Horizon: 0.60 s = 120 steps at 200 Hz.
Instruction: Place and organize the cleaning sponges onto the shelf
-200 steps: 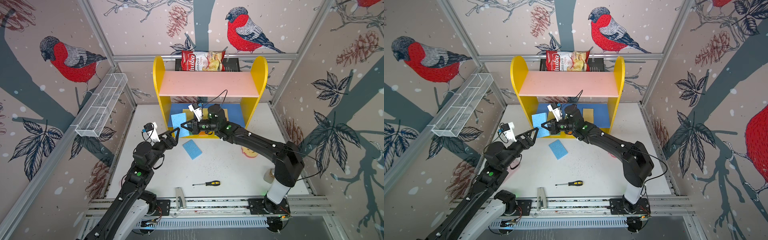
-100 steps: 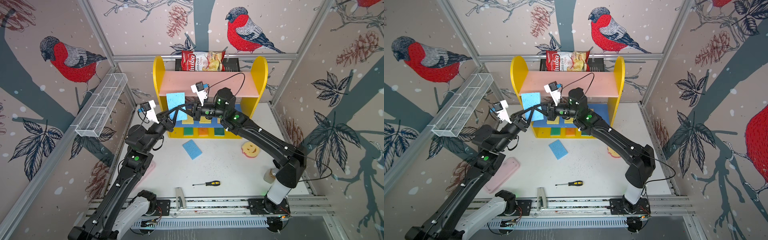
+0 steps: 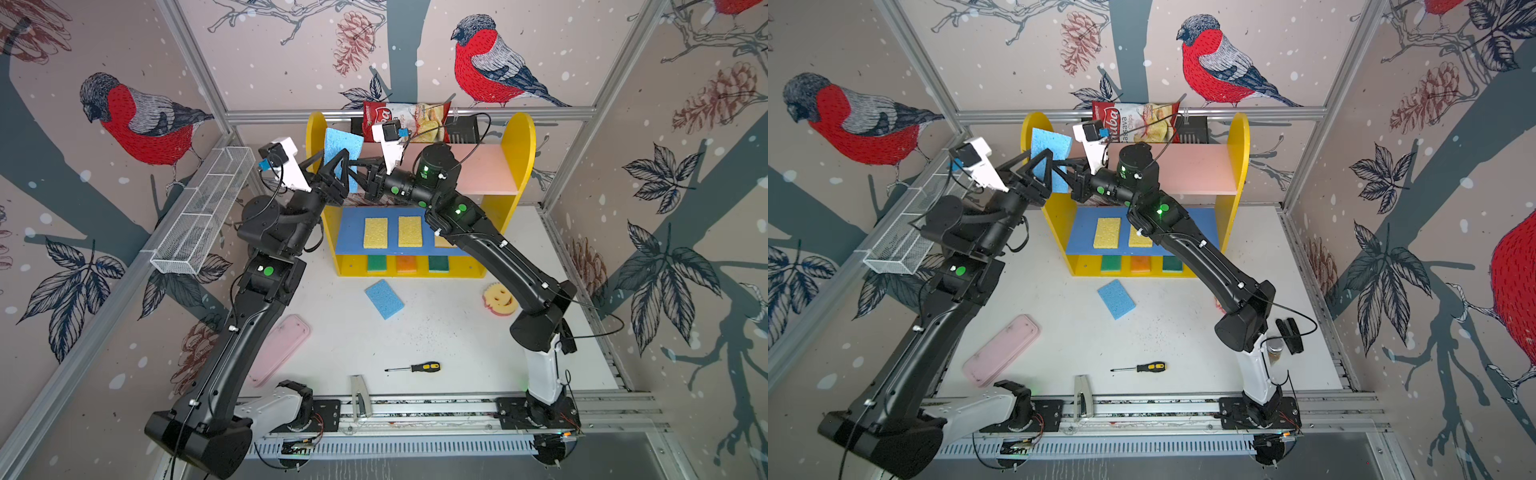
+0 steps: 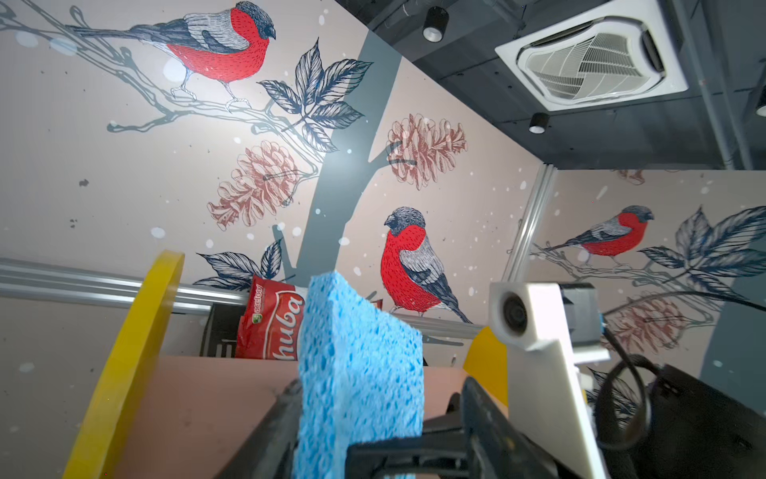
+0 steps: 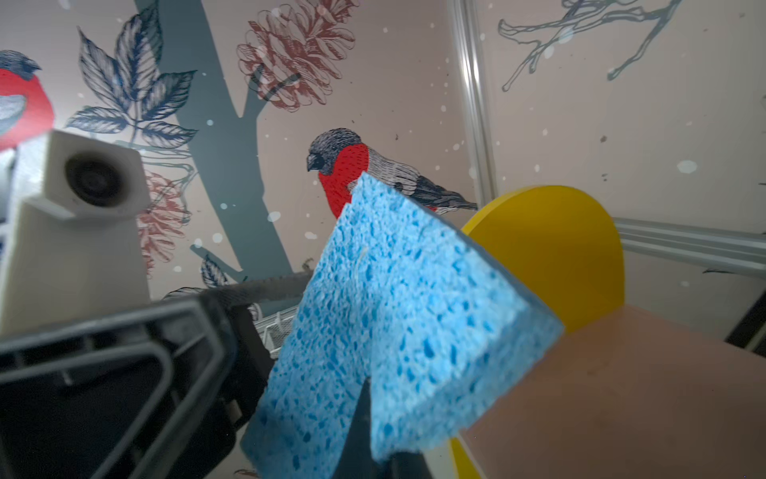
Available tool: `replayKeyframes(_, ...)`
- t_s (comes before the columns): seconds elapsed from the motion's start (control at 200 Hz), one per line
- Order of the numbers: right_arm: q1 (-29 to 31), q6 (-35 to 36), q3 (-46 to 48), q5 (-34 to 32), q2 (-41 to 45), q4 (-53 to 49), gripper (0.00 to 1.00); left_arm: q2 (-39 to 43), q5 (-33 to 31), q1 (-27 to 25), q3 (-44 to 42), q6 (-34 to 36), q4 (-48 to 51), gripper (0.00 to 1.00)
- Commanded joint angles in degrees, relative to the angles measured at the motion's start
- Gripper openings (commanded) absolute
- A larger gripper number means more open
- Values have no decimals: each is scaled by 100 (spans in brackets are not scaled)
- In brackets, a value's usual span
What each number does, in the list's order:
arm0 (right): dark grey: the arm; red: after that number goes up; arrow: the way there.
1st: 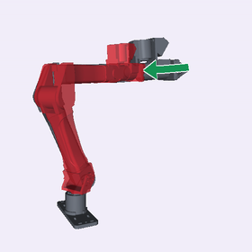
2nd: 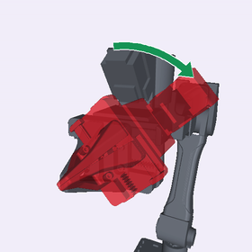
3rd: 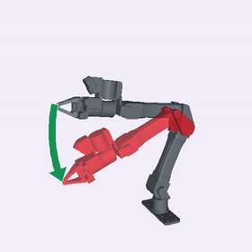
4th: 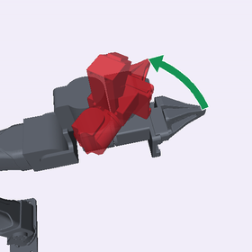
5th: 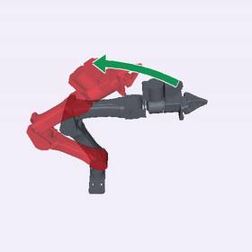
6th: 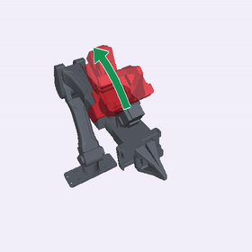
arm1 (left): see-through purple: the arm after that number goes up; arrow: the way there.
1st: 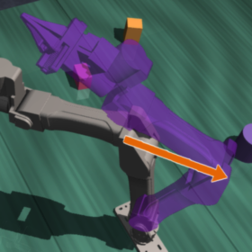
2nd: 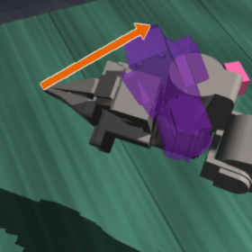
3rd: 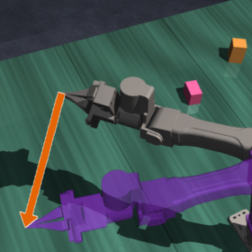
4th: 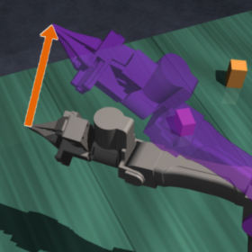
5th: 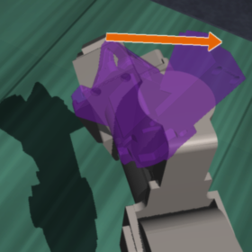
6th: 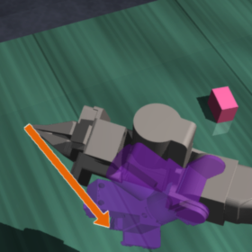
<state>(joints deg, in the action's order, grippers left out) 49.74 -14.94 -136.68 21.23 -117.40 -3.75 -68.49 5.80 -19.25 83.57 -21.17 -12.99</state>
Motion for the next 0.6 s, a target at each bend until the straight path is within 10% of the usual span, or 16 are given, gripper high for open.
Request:
replayKeyframes(0.0,1,326,-192,-795,-180,-714,0,-342,-148,4,608,323,306,56)
replayKeyframes(0.595,-439,65,-437,-848,-651,-714,0,-776,-243,4,841,444,870,41)
